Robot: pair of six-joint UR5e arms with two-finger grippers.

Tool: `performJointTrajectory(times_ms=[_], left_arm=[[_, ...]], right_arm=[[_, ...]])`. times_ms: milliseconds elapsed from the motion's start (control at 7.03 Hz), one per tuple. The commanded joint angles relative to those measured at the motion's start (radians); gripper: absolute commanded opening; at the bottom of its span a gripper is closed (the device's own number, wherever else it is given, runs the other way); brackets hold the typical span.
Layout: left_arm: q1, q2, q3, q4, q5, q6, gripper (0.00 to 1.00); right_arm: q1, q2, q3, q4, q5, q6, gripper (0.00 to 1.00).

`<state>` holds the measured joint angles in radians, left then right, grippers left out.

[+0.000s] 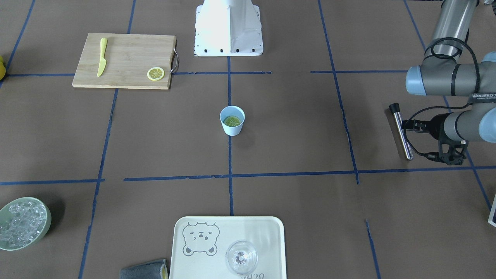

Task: Squeeze lemon into cup
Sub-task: 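Grasp the steel muddler with the left gripper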

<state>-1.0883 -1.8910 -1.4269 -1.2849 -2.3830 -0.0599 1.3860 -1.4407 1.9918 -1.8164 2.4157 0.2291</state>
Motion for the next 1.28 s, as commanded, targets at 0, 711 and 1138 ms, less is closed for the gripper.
performJointTrajectory(times_ms=[0,711,1138], left_arm=[[0.033,0.003,0.019,-0.046,0.001,-0.024,1.0],[0.053,0.01,0.065,-0.178,0.001,-0.186,1.0],[0.054,0.015,0.086,-0.209,0.001,-0.187,0.96]], right_arm=[[0.001,0.0,-0.001,0.006,-0.001,0.0,1.0],[0.001,0.003,0.001,0.008,-0.001,-0.002,1.0],[0.001,0.003,-0.001,0.009,-0.001,-0.002,1.0]])
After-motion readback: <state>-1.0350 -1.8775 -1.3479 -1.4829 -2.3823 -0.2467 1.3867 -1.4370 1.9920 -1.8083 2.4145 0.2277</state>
